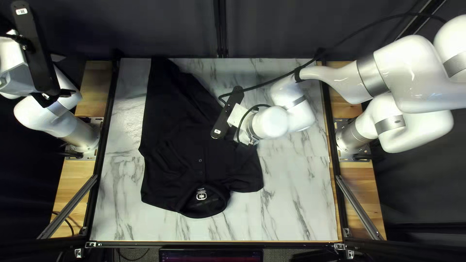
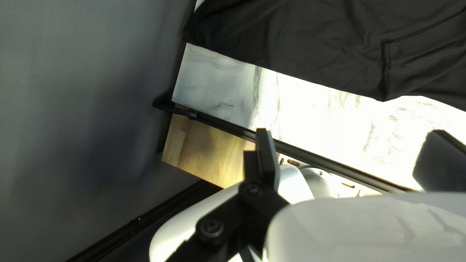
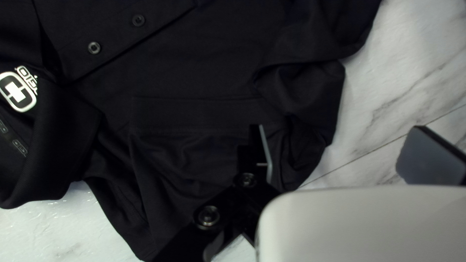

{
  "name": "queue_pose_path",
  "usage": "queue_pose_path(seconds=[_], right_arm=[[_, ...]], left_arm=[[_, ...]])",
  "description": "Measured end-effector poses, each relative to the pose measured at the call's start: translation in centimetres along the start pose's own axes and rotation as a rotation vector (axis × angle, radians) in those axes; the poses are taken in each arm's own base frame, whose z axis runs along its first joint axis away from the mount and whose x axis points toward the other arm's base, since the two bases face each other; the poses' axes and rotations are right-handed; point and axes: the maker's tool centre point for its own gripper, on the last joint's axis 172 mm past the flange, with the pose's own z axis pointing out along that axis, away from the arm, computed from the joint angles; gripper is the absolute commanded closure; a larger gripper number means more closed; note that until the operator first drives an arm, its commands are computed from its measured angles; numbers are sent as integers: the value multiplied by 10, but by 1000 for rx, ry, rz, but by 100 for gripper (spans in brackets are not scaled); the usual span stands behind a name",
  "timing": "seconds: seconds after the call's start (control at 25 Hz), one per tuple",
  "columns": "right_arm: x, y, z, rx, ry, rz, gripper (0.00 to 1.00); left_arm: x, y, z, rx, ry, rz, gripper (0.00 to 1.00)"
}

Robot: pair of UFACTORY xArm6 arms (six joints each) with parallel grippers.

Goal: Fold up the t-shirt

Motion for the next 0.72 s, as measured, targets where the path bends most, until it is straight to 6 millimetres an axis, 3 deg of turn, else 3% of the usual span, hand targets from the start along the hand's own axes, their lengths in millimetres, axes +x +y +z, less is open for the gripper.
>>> queue_pose_path(seconds=[0.2,0.44,0.72], right_arm=[[1,4,17,60,-24,-16,0],[29,18,59,156,-3,33,0],[52,22,89,195,11,64,0]], left_arm=[[0,0,0,0,0,0,0],[0,0,0,0,0,0,0],[0,0,0,0,0,0,0]])
